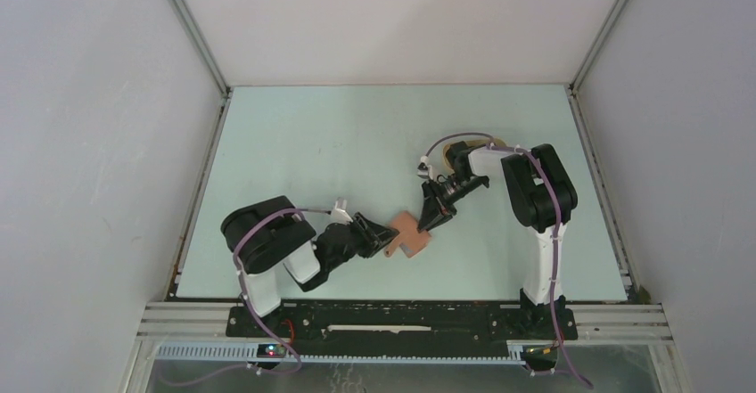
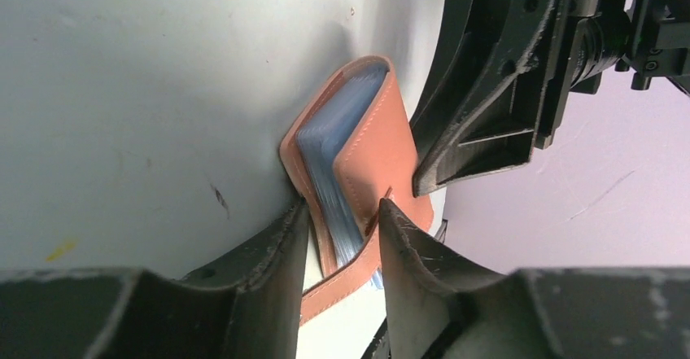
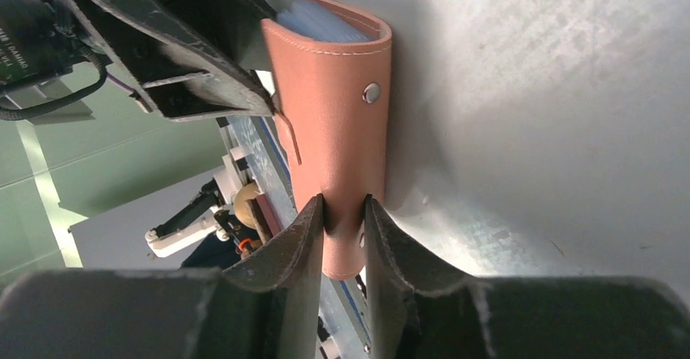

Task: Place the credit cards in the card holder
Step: Close the card holder at the center of the board.

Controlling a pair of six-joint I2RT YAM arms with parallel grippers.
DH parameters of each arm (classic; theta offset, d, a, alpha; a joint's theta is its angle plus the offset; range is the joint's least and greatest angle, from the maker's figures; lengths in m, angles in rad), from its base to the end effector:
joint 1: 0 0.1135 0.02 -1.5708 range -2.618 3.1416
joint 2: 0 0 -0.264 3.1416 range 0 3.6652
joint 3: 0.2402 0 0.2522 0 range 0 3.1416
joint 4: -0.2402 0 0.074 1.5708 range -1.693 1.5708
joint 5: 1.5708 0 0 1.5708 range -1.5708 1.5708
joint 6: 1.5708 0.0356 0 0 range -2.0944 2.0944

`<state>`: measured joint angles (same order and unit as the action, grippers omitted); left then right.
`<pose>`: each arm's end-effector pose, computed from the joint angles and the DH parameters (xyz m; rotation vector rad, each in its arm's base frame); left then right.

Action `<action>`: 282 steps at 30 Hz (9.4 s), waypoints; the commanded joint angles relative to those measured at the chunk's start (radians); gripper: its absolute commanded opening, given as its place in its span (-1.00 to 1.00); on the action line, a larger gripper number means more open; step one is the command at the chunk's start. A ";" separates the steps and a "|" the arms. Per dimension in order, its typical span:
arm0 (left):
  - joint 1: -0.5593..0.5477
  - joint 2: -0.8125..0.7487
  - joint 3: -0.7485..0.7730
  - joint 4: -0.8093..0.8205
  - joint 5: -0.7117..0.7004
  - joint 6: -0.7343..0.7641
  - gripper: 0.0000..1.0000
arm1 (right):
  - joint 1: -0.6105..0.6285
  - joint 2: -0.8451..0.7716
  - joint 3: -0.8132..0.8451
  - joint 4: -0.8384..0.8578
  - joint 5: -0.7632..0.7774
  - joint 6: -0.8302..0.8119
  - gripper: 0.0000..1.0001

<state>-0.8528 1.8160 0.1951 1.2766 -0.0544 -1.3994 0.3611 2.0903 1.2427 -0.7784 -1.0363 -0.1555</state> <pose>0.1560 -0.1756 0.0850 -0.6360 2.1125 -1.3755 0.3195 0.1534 0.1067 0.6259 -2.5297 -1.4703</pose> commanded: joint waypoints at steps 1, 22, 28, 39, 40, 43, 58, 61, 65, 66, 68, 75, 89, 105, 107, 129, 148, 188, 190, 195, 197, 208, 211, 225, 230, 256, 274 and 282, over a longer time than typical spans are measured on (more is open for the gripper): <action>-0.026 0.021 0.090 0.104 0.091 0.014 -0.23 | 0.013 -0.014 0.004 0.032 -0.108 -0.012 -0.30; -0.017 0.112 0.107 0.125 0.096 0.004 -0.73 | -0.002 -0.042 -0.020 0.088 0.127 0.030 0.27; -0.013 0.112 0.110 0.133 0.101 0.011 -0.77 | 0.012 -0.019 -0.020 0.087 0.154 0.030 0.14; -0.007 0.108 0.106 0.137 0.114 0.037 -0.72 | 0.004 -0.005 -0.014 0.080 0.093 0.016 -0.54; -0.007 0.105 0.101 0.141 0.114 0.042 -0.67 | 0.002 -0.008 -0.014 0.081 0.084 0.012 -0.62; -0.006 0.065 0.082 0.148 0.112 0.075 -0.52 | -0.009 -0.016 -0.015 0.081 0.065 0.001 -0.84; 0.028 -0.185 -0.096 0.144 0.061 0.311 0.31 | -0.046 -0.136 -0.015 0.044 -0.069 -0.167 -1.00; 0.035 -0.247 -0.123 0.145 0.056 0.362 0.37 | -0.053 -0.189 -0.015 0.022 -0.103 -0.210 -1.00; 0.036 -0.362 -0.136 0.142 0.063 0.469 0.54 | -0.063 -0.286 -0.015 -0.003 -0.152 -0.258 -1.00; 0.036 -0.391 -0.133 0.139 0.080 0.503 0.61 | -0.066 -0.307 -0.015 -0.013 -0.164 -0.264 -1.00; 0.036 -0.441 -0.126 0.128 0.116 0.555 0.79 | -0.070 -0.345 -0.015 -0.028 -0.191 -0.278 -1.00; 0.036 -0.514 -0.108 0.130 0.179 0.653 1.00 | -0.065 -0.454 -0.015 -0.062 -0.253 -0.299 -1.00; -0.010 -0.434 0.047 0.129 0.250 0.633 0.98 | -0.020 -0.495 -0.015 -0.086 -0.274 -0.332 -1.00; -0.008 -0.406 0.072 0.121 0.229 0.559 0.71 | 0.000 -0.497 -0.014 -0.084 -0.258 -0.335 -1.00; 0.000 -0.418 0.040 0.120 0.216 0.560 0.78 | -0.012 -0.513 -0.015 -0.087 -0.268 -0.337 -1.00; 0.038 -0.432 0.039 0.142 0.360 0.518 0.98 | 0.000 -0.496 -0.014 -0.091 -0.261 -0.331 -1.00; 0.042 -0.283 0.081 0.215 0.289 0.295 -1.00 | 0.025 -0.568 -0.010 -0.082 -0.095 -0.329 0.03; -0.028 -0.104 0.152 0.242 -0.035 -0.472 -1.00 | 0.515 -1.186 -0.654 0.734 0.952 -0.839 0.92; -0.029 -0.104 0.156 0.242 -0.032 -0.474 -1.00 | 0.526 -1.176 -0.662 0.754 0.973 -0.852 0.84; -0.035 -0.109 0.160 0.242 -0.026 -0.477 -1.00 | 0.549 -1.157 -0.671 0.768 0.998 -0.880 0.57; -0.036 -0.111 0.162 0.242 -0.023 -0.479 -0.99 | 0.559 -1.146 -0.670 0.769 1.004 -0.889 0.41; -0.032 -0.157 0.129 0.245 -0.002 -0.426 0.18 | 0.572 -1.177 -0.675 0.765 0.965 -0.872 -0.67; -0.017 -0.216 0.061 0.244 -0.010 -0.345 0.41 | 0.511 -1.214 -0.659 0.683 0.871 -0.828 -0.79; 0.094 -0.896 -0.102 -0.303 0.134 0.613 1.00 | 0.168 -0.945 -0.346 0.104 0.115 -0.621 -1.00; 0.092 -1.128 -0.043 -0.577 0.102 0.918 1.00 | 0.060 -0.652 -0.146 -0.254 -0.094 -0.719 -1.00; -0.049 -0.372 -0.057 0.195 0.349 0.702 1.00 | -0.103 -0.252 0.071 -0.828 -0.288 -1.179 -0.92; -0.025 -0.149 0.098 0.242 0.454 0.613 -0.02 | -0.080 -0.214 0.072 -0.826 -0.289 -1.178 -0.81; 0.001 -0.084 0.129 0.242 0.515 0.533 -0.99 | -0.083 -0.232 0.048 -0.724 -0.263 -1.071 -0.27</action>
<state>-0.8642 1.6966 0.2687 1.4799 0.4084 -0.8345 0.2718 1.8832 1.2842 -1.5169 -1.2549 -1.3178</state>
